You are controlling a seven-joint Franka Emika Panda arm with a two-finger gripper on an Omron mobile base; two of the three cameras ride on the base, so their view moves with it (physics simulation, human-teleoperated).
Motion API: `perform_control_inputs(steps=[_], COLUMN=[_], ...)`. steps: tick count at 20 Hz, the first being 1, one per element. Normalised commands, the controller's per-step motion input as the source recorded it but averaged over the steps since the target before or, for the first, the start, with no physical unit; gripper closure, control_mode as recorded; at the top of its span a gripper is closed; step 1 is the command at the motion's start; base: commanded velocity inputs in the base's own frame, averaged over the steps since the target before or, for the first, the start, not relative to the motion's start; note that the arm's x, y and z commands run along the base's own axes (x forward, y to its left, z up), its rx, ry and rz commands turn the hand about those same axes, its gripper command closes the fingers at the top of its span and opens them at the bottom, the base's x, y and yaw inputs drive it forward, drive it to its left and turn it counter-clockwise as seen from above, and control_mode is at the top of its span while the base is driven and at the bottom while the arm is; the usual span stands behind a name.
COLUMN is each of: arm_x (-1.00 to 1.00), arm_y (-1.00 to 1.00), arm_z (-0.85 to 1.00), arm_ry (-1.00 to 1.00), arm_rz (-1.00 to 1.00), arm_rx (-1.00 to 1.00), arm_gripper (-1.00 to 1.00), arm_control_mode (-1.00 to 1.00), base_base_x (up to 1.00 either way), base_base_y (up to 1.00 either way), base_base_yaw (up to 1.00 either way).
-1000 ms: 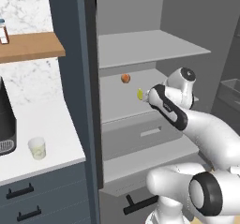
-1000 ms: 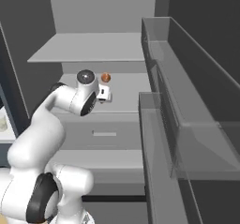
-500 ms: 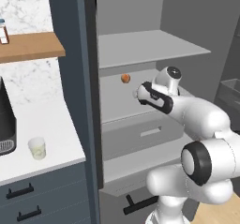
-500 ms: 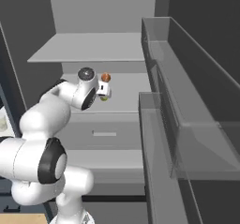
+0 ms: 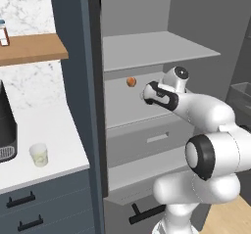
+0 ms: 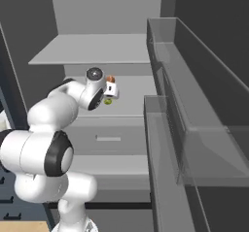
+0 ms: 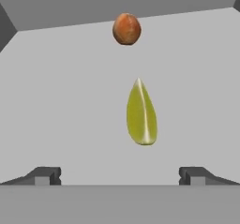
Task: Grab a lemon wedge from the fridge and one ice cube from the ice bowl, and put them in the glass of lemonade.
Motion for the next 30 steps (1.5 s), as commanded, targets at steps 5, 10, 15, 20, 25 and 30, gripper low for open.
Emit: perform_control_inputs(steps=[5, 10, 15, 20, 25, 30], arm_x=[0.28, 0.26, 0.33, 0.28, 0.22, 0.04], arm_y=[-0.17, -0.11, 0.00, 0.00, 0.01, 0.05], arm_z=[-0.15, -0.05, -0.07, -0.43, -0.41, -0.01], arm_ry=[0.01, 0.02, 0.05, 0.11, 0.08, 0.00], arm_rz=[0.00, 0.00, 0.00, 0.00, 0.00, 0.02], arm_rx=[0.00, 0.00, 0.00, -0.01, -0.01, 0.00], arm_gripper=[-1.00, -1.00, -1.00, -1.00, -1.00, -1.00], arm_control_mode=[-1.00, -1.00, -1.00, -1.00, -1.00, -1.00], base_base_x=[0.00, 0.00, 0.00, 0.00, 0.00, 0.00], base_base_y=[0.00, 0.00, 0.00, 0.00, 0.00, 0.00], base_base_yaw=[0.00, 0.00, 0.00, 0.00, 0.00, 0.00])
